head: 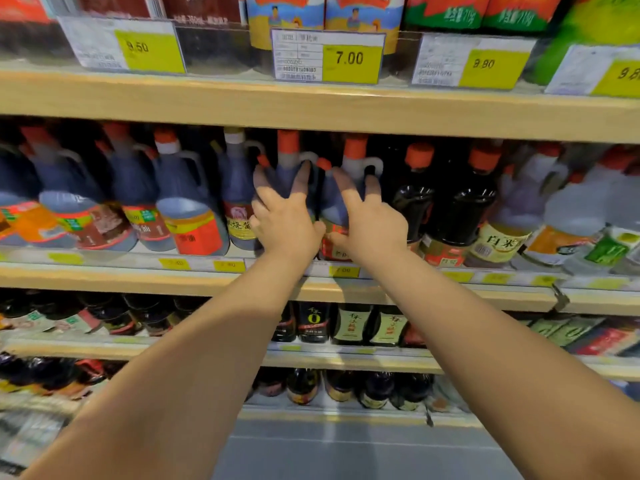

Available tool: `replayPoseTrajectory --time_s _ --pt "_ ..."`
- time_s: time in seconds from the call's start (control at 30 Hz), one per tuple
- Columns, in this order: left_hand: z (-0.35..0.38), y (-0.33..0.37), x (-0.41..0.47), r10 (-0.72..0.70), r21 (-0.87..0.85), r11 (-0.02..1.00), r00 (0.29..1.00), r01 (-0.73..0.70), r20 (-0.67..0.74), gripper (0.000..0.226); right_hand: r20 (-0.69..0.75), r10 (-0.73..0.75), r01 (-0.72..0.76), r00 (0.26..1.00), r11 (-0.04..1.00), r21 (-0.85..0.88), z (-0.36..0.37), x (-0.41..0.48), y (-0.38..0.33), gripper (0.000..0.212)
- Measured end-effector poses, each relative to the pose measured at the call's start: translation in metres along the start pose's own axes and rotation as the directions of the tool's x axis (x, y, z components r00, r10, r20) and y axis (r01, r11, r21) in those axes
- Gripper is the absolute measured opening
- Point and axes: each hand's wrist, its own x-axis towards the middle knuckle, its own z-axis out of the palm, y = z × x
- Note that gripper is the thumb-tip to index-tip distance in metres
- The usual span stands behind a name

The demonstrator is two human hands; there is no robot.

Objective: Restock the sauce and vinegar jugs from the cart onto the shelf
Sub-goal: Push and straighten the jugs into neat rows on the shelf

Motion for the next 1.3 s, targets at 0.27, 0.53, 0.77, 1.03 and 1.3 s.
replayPoseTrajectory --time_s 0.27,0.53,0.77,1.03,1.3 --pt "-0.006 -0.009 0.018 0.057 0.137 0.988 0.996 -0.067 0.075 0.083 0.036 0.041 -0.043 0.999 0.997 0.064 0.004 0.002 -0.004 0.094" --pt "-0.015 -0.014 0.022 0.111 0.168 0.977 0.988 -0.128 0.106 0.080 0.030 0.043 -0.046 0.999 0.993 0.106 0.002 0.009 -0.002 0.095" --pt "-0.012 -0.013 0.020 0.127 0.166 0.976 0.987 -0.142 0.095 0.083 0.028 0.037 -0.040 0.999 0.996 0.084 0.004 0.008 -0.001 0.097" --pt "-0.016 -0.013 0.020 0.136 0.169 0.972 0.979 -0.161 0.153 0.083 0.035 0.047 -0.049 0.998 0.997 0.062 0.004 0.008 -0.003 0.095" --pt "-0.057 -0.072 -0.020 0.255 -0.063 0.967 0.941 -0.247 0.224 0.069 0.059 0.102 -0.107 0.993 0.990 0.095 -0.019 -0.026 -0.028 0.069"
